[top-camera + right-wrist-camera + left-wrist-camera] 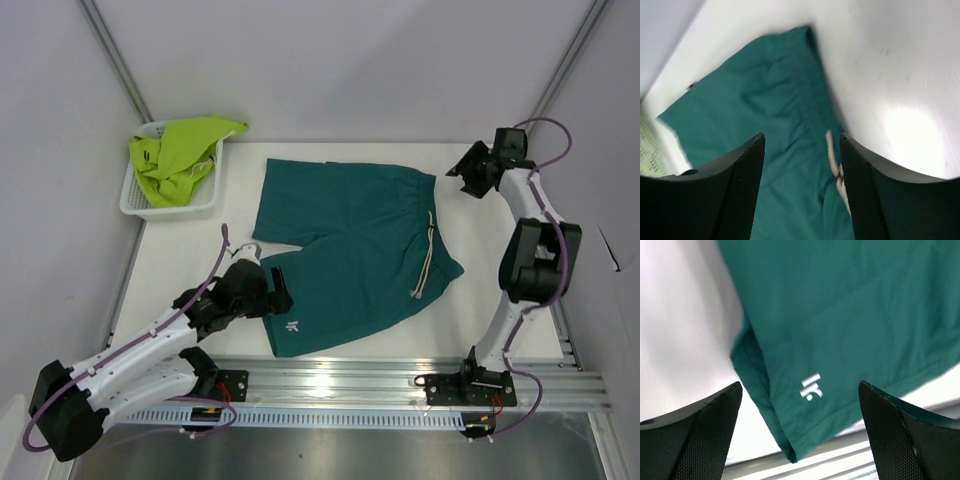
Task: Fold and stack the shorts
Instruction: Flatten the shorts out
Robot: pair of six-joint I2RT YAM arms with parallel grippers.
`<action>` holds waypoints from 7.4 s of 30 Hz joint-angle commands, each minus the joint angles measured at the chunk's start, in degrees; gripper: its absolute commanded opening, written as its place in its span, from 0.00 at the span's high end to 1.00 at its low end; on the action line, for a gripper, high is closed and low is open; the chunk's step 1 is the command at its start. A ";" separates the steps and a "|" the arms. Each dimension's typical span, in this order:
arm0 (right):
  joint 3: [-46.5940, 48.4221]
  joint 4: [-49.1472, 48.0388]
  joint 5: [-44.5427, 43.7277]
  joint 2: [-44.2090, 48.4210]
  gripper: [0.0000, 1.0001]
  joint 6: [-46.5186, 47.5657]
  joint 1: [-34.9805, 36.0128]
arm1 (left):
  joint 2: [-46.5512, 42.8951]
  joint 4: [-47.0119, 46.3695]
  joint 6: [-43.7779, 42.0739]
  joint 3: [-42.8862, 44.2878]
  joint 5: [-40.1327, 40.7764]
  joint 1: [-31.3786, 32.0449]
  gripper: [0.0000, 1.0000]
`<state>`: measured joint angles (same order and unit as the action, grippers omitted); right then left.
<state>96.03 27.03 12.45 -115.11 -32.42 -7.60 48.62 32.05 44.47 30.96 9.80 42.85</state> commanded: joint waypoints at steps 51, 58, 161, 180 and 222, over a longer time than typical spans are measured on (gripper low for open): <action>-51.91 -38.98 -6.20 15.88 1.00 -20.05 68.68 | 22.13 -29.24 -3.34 -0.20 -22.54 -32.13 0.43; -51.03 -37.75 -6.82 15.62 1.00 -19.43 69.38 | 24.41 -31.70 -3.77 0.59 -24.21 -34.59 0.56; -65.09 -17.27 -15.35 44.02 0.41 -17.75 18.40 | 10.80 -9.65 1.41 6.40 -13.15 -33.80 0.25; -64.91 -19.29 -30.28 39.43 1.00 -30.59 17.70 | -0.55 0.22 8.44 -3.36 -11.74 -27.29 0.32; -70.19 -20.17 -30.73 47.70 1.00 -29.10 17.44 | 18.61 -18.25 1.50 -1.61 -7.08 -26.41 0.63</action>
<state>26.11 8.36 -16.27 -67.81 -62.00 10.13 66.57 15.42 48.64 27.20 1.41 16.12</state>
